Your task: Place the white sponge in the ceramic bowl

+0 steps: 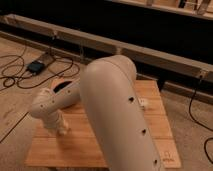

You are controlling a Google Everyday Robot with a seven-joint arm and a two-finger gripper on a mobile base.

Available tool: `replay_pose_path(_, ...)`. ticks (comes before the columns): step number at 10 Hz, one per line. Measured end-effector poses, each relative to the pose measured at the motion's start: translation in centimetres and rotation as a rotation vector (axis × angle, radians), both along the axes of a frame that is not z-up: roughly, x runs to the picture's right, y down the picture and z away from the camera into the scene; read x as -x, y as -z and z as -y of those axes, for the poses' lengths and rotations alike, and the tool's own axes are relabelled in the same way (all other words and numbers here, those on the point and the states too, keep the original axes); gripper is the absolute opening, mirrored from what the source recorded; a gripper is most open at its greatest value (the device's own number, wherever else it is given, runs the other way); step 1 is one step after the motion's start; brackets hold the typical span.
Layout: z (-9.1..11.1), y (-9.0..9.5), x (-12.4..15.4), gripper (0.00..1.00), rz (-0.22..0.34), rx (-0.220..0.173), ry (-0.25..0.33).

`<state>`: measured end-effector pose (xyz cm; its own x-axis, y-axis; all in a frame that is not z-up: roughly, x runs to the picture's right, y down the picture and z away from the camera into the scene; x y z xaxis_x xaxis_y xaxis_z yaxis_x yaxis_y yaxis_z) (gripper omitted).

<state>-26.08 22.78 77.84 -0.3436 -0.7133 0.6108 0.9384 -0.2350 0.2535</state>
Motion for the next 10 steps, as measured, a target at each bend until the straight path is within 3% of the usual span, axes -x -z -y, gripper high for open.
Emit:
replay_pose_path(2, 1.5, 1.1, 0.4, 0.00, 0.017, -0.003, -0.021)
replay_pose_path(5, 6.6, 1.5, 0.9, 0.00, 0.044, -0.053, -0.043)
replay_pose_path(7, 10.9, 0.3, 0.5, 0.00, 0.044, -0.100, -0.038)
replay_pose_path(10, 15.4, -3.5, -0.1, 0.00, 0.025, -0.142, -0.016)
